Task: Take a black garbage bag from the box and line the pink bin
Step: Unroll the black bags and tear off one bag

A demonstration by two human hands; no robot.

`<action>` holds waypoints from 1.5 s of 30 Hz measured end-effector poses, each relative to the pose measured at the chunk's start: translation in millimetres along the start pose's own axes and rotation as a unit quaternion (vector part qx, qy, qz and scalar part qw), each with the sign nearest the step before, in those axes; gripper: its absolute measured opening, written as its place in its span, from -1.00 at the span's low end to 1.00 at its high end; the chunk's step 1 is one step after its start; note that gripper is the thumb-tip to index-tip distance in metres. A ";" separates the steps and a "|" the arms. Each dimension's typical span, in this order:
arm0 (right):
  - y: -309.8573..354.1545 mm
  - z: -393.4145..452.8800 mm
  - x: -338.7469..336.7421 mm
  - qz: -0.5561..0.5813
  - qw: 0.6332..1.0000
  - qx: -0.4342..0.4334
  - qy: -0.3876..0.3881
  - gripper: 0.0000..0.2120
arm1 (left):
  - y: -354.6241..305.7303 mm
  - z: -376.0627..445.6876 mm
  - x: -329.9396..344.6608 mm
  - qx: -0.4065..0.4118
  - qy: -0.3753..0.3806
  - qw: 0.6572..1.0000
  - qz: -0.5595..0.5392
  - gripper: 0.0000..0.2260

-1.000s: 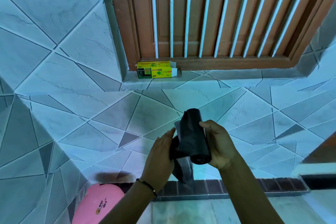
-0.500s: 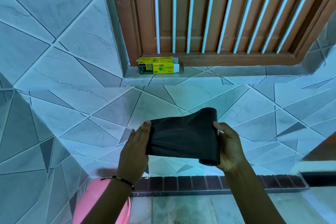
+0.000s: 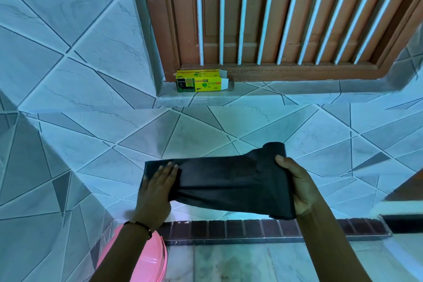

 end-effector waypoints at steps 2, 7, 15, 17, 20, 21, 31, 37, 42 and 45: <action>0.2 1.9 0.7 -0.038 0.999 0.006 -0.012 -0.27 | -10.1 -6.8 25.9 0.001 0.224 0.974 -0.043 -0.10; 1.4 6.8 25.3 -0.140 0.990 0.006 0.023 -0.45 | -83.9 13.2 -39.0 0.088 0.155 0.895 -0.409 -0.23; -11.0 10.9 39.8 -0.101 0.992 0.055 0.061 -0.40 | -122.3 42.1 -44.8 0.074 0.032 0.904 -0.420 -0.78; -6.0 8.5 35.2 -0.059 0.995 0.047 0.065 -0.38 | -125.3 43.5 -54.9 0.096 0.010 0.910 -0.403 -0.88; 0.8 2.8 33.5 -0.025 0.997 0.017 0.074 -0.39 | -128.5 42.3 -64.6 0.114 0.033 0.887 -0.446 -0.82; 1.7 1.3 32.1 -0.013 0.997 0.006 0.071 -0.44 | -128.5 41.4 -67.7 0.116 0.039 0.881 -0.457 -0.82; -8.2 -5.7 13.0 0.025 0.999 -0.019 0.033 -0.39 | -93.6 36.2 -78.6 0.090 0.033 0.887 -0.451 -0.89; -4.8 -9.9 -4.9 0.004 1.000 0.002 0.017 -0.37 | -67.8 34.7 -86.0 0.071 0.023 0.901 -0.426 -0.88; 0.8 -19.6 -2.9 0.021 0.999 -0.020 0.023 -0.39 | -55.3 33.9 -90.7 0.071 0.012 0.912 -0.403 -0.88; 0.5 -16.5 -5.7 0.014 1.000 -0.015 0.023 -0.37 | -46.1 34.9 -94.4 0.072 -0.004 0.921 -0.383 -0.86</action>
Point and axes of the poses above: each hand's wrist, its own z-axis towards the middle knuckle, its own x-axis out of the palm, y = z × x, the point moved 8 cm from there along z, towards the middle knuckle, and after that the axes turned 2 degrees about x, right-handed, at the moved point
